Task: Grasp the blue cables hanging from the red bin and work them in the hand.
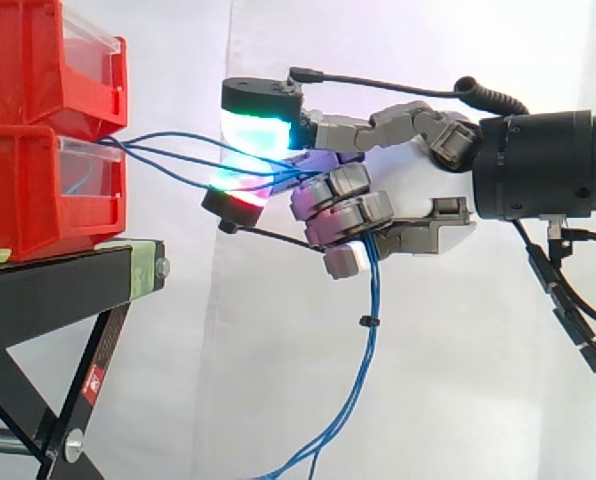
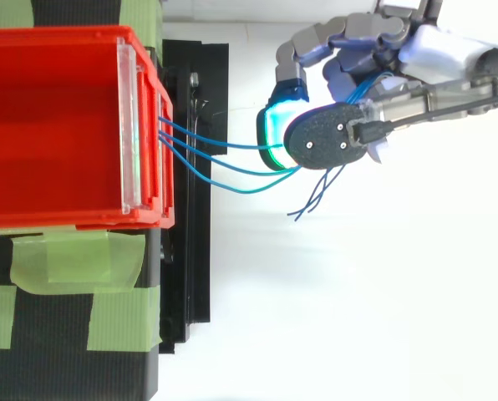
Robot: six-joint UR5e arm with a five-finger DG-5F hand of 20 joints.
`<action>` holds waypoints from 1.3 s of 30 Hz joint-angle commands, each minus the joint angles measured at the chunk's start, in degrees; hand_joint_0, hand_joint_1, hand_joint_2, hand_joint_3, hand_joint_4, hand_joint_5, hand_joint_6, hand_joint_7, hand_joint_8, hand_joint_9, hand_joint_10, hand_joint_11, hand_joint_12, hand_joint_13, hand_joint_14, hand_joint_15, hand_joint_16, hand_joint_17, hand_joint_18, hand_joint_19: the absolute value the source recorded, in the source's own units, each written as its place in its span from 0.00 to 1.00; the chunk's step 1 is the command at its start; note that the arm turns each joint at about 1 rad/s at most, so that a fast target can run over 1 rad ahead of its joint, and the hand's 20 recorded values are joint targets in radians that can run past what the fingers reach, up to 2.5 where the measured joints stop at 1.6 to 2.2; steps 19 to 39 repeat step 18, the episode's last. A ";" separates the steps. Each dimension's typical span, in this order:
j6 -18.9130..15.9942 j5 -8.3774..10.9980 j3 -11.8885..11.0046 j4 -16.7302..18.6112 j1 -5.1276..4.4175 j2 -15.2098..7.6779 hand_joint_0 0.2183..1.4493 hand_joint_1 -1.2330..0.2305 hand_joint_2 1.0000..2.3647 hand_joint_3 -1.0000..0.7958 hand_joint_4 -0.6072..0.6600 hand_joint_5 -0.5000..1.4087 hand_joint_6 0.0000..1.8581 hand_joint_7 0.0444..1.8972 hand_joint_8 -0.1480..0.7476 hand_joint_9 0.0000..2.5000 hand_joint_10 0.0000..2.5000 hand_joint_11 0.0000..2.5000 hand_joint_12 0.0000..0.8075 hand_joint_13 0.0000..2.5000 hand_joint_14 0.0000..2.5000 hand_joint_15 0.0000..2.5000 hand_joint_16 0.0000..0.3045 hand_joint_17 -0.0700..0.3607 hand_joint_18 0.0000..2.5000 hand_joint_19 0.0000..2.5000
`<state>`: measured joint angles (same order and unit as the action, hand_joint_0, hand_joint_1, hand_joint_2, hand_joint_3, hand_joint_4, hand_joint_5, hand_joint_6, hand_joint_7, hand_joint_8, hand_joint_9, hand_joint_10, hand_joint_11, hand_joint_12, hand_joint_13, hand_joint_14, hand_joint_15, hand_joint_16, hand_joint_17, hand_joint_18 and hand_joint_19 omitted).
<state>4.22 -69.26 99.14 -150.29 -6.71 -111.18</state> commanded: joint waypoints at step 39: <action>0.00 0.00 0.00 0.00 -0.05 0.00 0.60 0.44 0.02 0.43 0.66 0.38 0.35 0.69 0.68 0.26 1.00 1.00 0.66 0.38 1.00 0.71 0.14 0.38 0.55 0.34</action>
